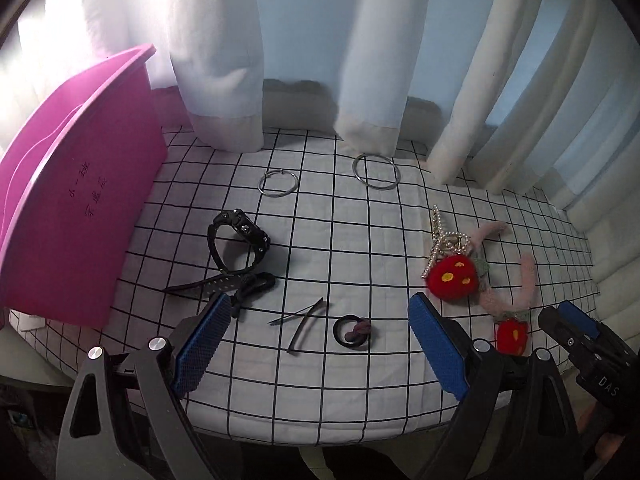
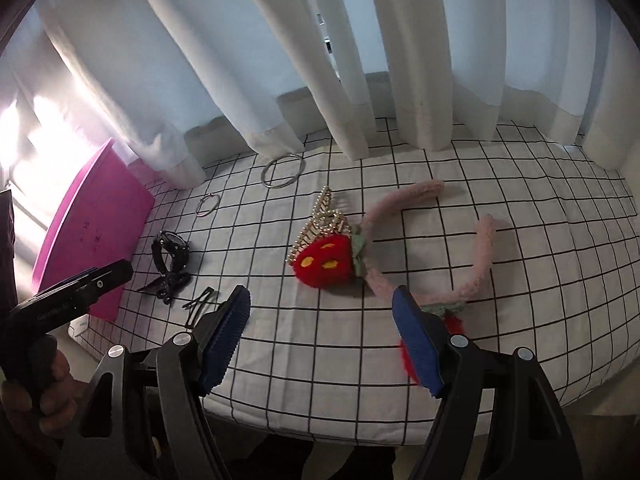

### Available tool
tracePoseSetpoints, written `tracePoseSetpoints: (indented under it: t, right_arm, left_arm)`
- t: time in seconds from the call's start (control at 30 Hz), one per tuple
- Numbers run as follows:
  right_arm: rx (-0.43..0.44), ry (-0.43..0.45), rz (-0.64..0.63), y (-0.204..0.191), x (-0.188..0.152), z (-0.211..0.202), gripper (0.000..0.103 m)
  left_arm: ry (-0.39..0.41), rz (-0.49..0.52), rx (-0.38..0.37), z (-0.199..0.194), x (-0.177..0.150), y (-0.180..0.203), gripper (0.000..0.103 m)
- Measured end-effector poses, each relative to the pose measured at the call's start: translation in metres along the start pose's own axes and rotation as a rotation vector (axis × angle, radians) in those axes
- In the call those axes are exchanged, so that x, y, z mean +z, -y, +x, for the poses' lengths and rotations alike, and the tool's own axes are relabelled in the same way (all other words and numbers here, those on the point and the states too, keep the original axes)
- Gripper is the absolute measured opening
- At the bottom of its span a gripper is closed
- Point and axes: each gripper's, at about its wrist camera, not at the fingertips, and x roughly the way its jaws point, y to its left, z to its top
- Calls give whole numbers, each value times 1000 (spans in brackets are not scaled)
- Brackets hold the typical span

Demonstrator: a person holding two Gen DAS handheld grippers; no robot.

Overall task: Organize jewelry
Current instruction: 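Move both tools back over the table toward the watch and pearl clip, then grasp the black watch with the left tool while the right tool grasps the pearl claw clip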

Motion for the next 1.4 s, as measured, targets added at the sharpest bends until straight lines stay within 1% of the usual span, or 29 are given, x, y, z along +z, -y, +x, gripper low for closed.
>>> tracePoseSetpoints:
  t: [0.07, 0.17, 0.3, 0.43, 0.53, 0.67, 0.73, 0.9, 1.07, 1.13, 1.27, 1.4]
  right_arm:
    - [20, -14, 6, 23, -3, 2, 70]
    - [49, -14, -15, 38, 1, 5, 70]
    - [89, -20, -30, 40, 9, 17, 70]
    - [124, -21, -34, 30, 16, 30, 70]
    - [132, -23, -42, 19, 20, 44, 70]
    - [124, -33, -59, 2, 23, 63, 70]
    - [120, -38, -62, -6, 25, 71, 70]
    - [127, -54, -34, -18, 31, 89, 70]
    - [118, -55, 19, -20, 40, 105, 70]
    - [103, -58, 22, -22, 44, 113, 70]
    - [42, -58, 21, -26, 50, 129, 70]
    - [-19, -85, 24, -26, 54, 145, 70]
  left_arm:
    - [-8, -44, 17, 6, -12, 3, 88]
    - [4, -115, 59, 7, -29, -4, 88]
    - [10, -208, 126, 4, -43, -27, 88]
    - [25, -243, 185, 3, -45, -51, 88]
    - [37, -245, 195, 9, -41, -65, 88]
    - [33, -252, 176, 25, -33, -79, 88]
    - [26, -236, 168, 34, -29, -83, 88]
    - [35, -191, 159, 55, -14, -87, 88]
    - [39, -165, 154, 74, 1, -90, 88]
    - [39, -146, 158, 81, 5, -89, 88]
    - [42, -116, 159, 95, 12, -90, 88]
    - [36, -105, 147, 106, 16, -92, 88]
